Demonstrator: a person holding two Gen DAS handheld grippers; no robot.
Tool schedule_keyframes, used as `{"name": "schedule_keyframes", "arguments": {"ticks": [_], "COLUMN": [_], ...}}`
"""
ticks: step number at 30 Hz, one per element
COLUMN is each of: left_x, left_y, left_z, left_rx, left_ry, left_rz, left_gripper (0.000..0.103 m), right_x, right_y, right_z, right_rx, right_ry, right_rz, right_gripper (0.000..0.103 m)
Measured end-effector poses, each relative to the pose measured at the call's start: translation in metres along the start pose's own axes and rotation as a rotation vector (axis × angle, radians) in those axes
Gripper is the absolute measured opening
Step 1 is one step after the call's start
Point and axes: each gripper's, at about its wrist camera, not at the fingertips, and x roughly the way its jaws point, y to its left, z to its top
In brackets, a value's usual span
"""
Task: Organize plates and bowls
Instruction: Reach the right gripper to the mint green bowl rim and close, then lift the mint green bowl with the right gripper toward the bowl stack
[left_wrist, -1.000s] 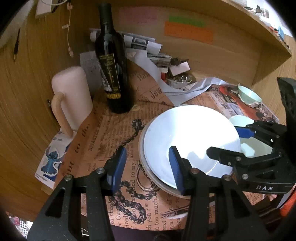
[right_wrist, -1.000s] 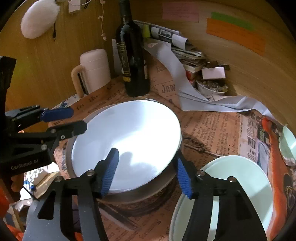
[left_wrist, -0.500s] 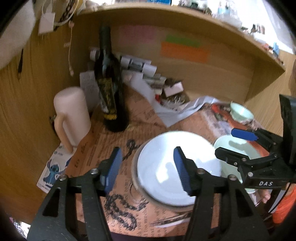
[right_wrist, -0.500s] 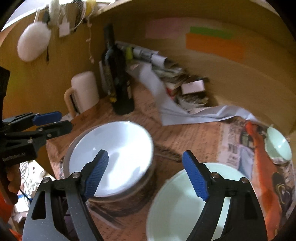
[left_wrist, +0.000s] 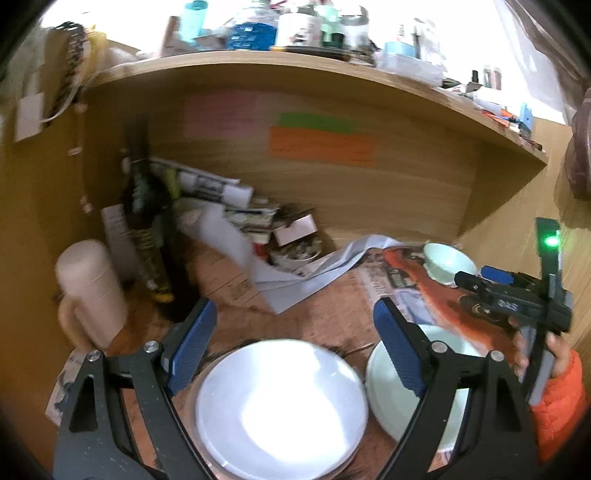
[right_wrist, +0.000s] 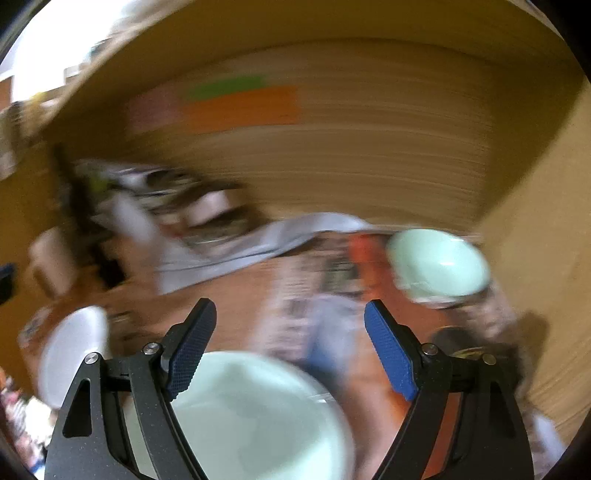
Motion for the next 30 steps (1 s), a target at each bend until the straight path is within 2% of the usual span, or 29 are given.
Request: {"name": "schedule_keyframes", "arguments": {"ticks": [1,3,6,10,13,19,21,23,25,27,30], "left_x": [0.006,0.012,0.026,0.043,0.06,0.092,0.105,0.117,0.128,0.137,0.15], "left_y": [-0.005,-0.013,-0.028,-0.041,-0.048,-0.06,-0.061,-0.063,-0.066,-0.069,-0.075], "left_z": [0.004,0.009,0.018,0.027,0.033,0.038,0.039,0.038,0.035,0.033,0.033], "left_rx": [0.005,0.015,0.039,0.058,0.064,0.092,0.09,0.093,0.095,0.097,0.103], "left_ry": [0.0,-0.003,-0.004,0.007,0.034,0.106,0.145,0.193,0.233,0.263,0.297], "left_rz": [-0.003,-0.009,-0.025,-0.038,-0.053,-0.074,-0.088,-0.104,-0.119,-0.124,-0.123], "left_gripper": [0.087,0.087,0.087,0.087,0.085,0.066,0.059,0.045,0.038,0.035,0.034], "right_x": [0.006,0.018,0.036,0.052,0.065,0.095,0.103,0.109,0.112,0.112,0.115], "right_y": [-0.015,-0.042,-0.082,-0.117,-0.131,-0.149,-0.156,-0.16,-0.16,-0.159,-0.16], "right_z": [0.002,0.005,0.005,0.001,0.001,0.004,0.004,0.002,0.001,0.0,0.0], "right_rx": [0.023,0.081,0.196,0.325,0.353,0.406,0.439,0.452,0.448,0.426,0.423], "right_ry": [0.006,0.03,0.073,0.117,0.134,0.188,0.196,0.198,0.198,0.191,0.194], "right_rz": [-0.054,-0.107,-0.139,-0.158,-0.204,-0.236,-0.237,-0.267,-0.283,-0.301,-0.261], "right_gripper": [0.08,0.08,0.08,0.08,0.08,0.066,0.066,0.061,0.056,0.048,0.037]}}
